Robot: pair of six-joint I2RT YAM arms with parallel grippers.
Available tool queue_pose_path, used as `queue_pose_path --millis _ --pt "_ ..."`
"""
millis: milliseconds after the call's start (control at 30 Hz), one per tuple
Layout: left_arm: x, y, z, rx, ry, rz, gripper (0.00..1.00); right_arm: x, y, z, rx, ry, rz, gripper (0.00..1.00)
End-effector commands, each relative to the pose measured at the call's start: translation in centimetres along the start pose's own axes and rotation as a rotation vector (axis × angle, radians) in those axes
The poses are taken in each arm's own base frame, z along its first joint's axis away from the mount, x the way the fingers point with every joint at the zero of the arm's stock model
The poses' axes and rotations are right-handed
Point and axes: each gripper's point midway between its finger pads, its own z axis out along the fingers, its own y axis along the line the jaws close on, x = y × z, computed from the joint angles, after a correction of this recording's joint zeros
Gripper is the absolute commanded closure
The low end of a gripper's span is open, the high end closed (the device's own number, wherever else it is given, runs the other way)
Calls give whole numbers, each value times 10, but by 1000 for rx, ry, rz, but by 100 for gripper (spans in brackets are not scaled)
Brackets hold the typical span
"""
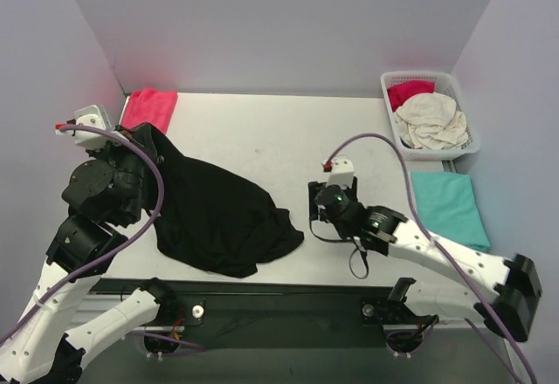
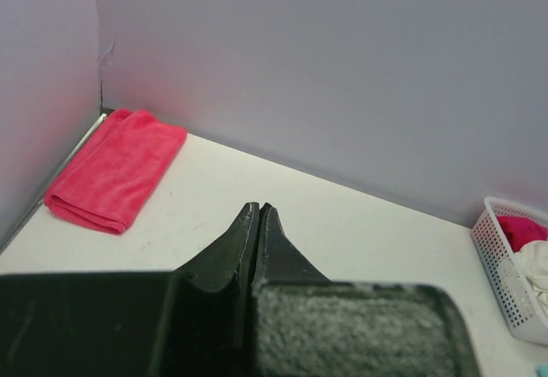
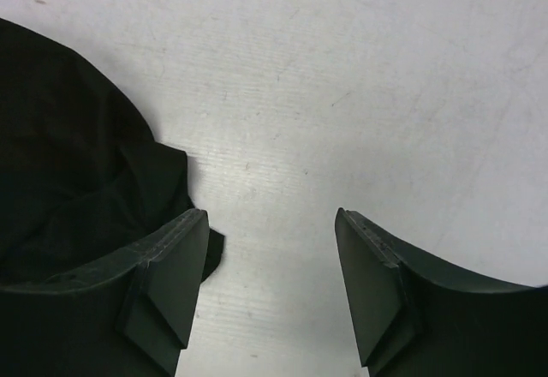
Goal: Fold and stack the t-shirts
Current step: Flatten out the tshirt
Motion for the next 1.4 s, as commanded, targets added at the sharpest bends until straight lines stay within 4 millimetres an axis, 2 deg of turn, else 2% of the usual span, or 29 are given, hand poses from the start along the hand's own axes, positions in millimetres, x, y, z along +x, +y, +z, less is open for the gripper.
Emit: queue_pose_path --millis 0,33,100,200,467,733,1167,1267,1300,1367 --pt "4 9 -4 -32 3 -36 100 -3 13 27 60 22 -30 42" --pt "8 12 -5 -38 12 -30 100 11 20 40 68 69 -65 49" --pt "15 16 -5 -58 26 -23 100 15 31 49 53 98 -71 55" --pt "20 21 -6 -79 40 -5 100 35 52 61 -10 154 -54 57" --pt "18 29 -8 -107 35 11 100 72 77 51 -149 263 15 58" --pt "20 31 -8 -119 35 13 100 114 76 53 -127 369 19 62" --pt "16 35 -10 -133 23 13 100 144 65 60 -61 446 -2 63" --pt "16 35 -10 -134 23 15 100 148 62 61 -45 459 -7 77" --pt "14 35 -11 -133 21 14 100 149 62 61 -41 461 -8 86" --pt "13 36 -11 -136 19 15 100 148 60 61 -27 458 -11 94"
